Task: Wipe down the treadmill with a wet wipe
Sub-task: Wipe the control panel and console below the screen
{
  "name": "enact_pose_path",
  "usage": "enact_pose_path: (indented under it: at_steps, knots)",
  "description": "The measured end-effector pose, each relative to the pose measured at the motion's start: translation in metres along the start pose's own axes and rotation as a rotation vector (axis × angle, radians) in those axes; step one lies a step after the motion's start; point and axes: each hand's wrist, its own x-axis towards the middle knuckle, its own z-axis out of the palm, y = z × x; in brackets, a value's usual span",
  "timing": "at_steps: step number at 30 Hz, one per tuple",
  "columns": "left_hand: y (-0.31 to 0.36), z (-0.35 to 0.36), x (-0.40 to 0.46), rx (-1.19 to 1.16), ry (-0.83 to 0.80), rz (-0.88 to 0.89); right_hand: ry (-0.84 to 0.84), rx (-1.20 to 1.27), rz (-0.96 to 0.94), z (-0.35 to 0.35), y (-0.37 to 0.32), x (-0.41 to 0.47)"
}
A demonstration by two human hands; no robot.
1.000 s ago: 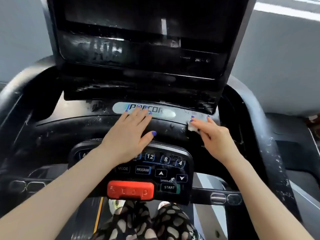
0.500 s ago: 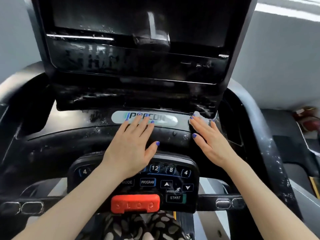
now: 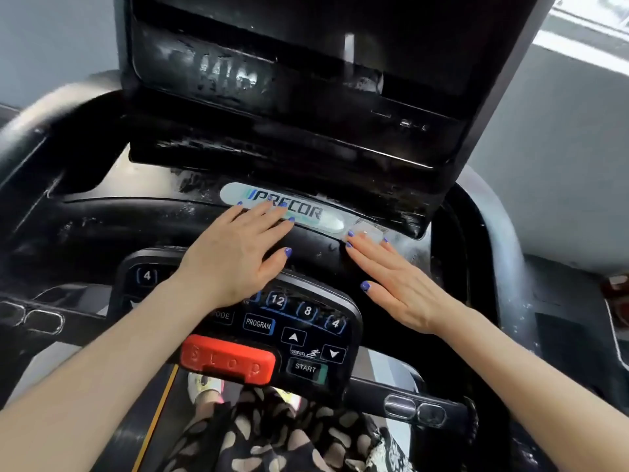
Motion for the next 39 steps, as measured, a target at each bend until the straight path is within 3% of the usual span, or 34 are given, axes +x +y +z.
enact_pose_path:
  at_steps: [4,12,23,28,34,39]
  knots:
    - [-0.006,-0.001,-0.010,0.012,0.041,-0.101,0.013,0.109,0.013,-0.021,0.009,-0.003]
    - [-0.006,0.000,-0.014,0.026,0.089,-0.124,-0.109,-0.096,-0.118,-0.026,0.031,0.005]
    - [-0.007,0.004,-0.015,0.049,0.171,-0.101,-0.322,-0.429,-0.512,-0.049,0.049,0.025]
    - [-0.007,0.006,-0.014,0.053,0.189,-0.098,-0.343,-0.443,-0.581,-0.046,0.028,0.067]
    - [-0.008,0.007,-0.014,0.044,0.181,-0.105,-0.382,-0.596,-0.658,-0.065,0.050,0.045]
    - [-0.007,0.006,-0.015,0.050,0.179,-0.105,-0.322,-0.590,-0.776,-0.038,0.019,0.074]
